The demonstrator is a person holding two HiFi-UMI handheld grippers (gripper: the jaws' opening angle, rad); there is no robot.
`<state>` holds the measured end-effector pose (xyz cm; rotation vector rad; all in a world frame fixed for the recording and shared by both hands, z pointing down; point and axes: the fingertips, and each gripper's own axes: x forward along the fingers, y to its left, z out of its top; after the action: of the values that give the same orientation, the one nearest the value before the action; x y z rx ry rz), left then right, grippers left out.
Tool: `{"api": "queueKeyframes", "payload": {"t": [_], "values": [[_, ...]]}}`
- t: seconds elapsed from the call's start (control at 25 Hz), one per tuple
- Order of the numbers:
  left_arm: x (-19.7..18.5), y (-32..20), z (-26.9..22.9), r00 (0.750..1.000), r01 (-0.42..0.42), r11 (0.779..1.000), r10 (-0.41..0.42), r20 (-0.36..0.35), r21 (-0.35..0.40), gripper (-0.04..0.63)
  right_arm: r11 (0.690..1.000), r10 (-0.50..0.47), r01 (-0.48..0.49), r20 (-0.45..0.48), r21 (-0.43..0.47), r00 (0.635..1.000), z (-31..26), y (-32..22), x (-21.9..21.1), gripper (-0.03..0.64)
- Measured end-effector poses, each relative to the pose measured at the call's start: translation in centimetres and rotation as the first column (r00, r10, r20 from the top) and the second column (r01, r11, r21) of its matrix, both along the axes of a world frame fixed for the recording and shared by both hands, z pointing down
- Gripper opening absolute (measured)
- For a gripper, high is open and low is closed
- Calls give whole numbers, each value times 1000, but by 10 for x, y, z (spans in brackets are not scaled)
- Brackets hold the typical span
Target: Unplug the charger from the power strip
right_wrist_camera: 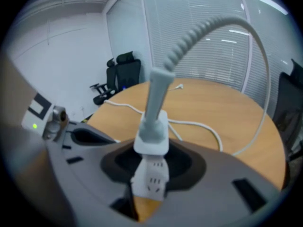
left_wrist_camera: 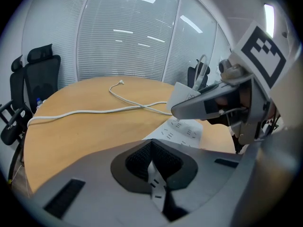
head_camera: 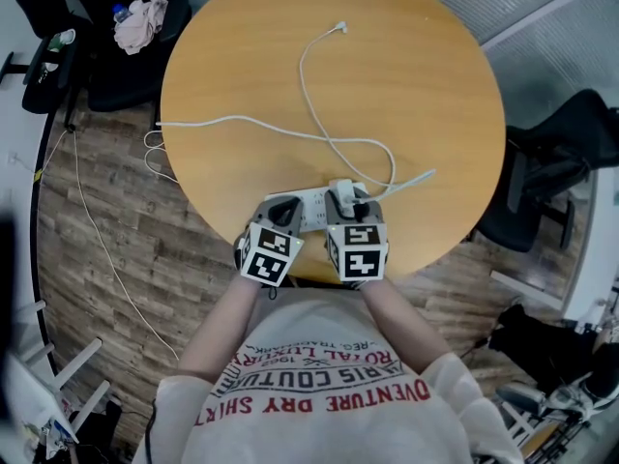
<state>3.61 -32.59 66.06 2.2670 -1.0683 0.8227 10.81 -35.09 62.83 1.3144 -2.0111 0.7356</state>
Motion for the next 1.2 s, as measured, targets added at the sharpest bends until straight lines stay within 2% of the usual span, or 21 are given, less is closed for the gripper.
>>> {"api": "queueKeyframes", "payload": {"t": [0.12, 0.36, 0.52, 0.68, 0.84, 1.0, 1.2], "values": [[0, 0, -1, 1000, -2, 1000, 2, 3, 6, 34, 1000, -7, 6, 27, 16, 1000, -12, -1, -1, 156], [-6, 1, -2, 999, 23, 997, -26, -39, -80, 34, 995, -39, 34, 52, 92, 998, -44, -2, 5, 156], [-12, -9, -33, 995, 53, 998, -54, -79, -16, 34, 987, -61, 45, 100, 156, 993, -77, -9, 10, 156], [-12, -23, -89, 983, 90, 991, -72, -167, 103, 34, 977, -67, 31, 169, 210, 983, -114, -15, 13, 156], [-11, -36, -147, 965, 129, 964, -68, -254, 233, 34, 962, -72, 14, 206, 271, 976, -147, -19, 17, 156], [-18, -38, -204, 960, 151, 917, -46, -278, 369, 34, 936, -107, 19, 231, 352, 967, -177, -19, 13, 155], [-25, -35, -259, 957, 172, 856, -28, -290, 487, 34, 896, -138, 26, 222, 443, 965, -208, -15, 13, 155]]}}
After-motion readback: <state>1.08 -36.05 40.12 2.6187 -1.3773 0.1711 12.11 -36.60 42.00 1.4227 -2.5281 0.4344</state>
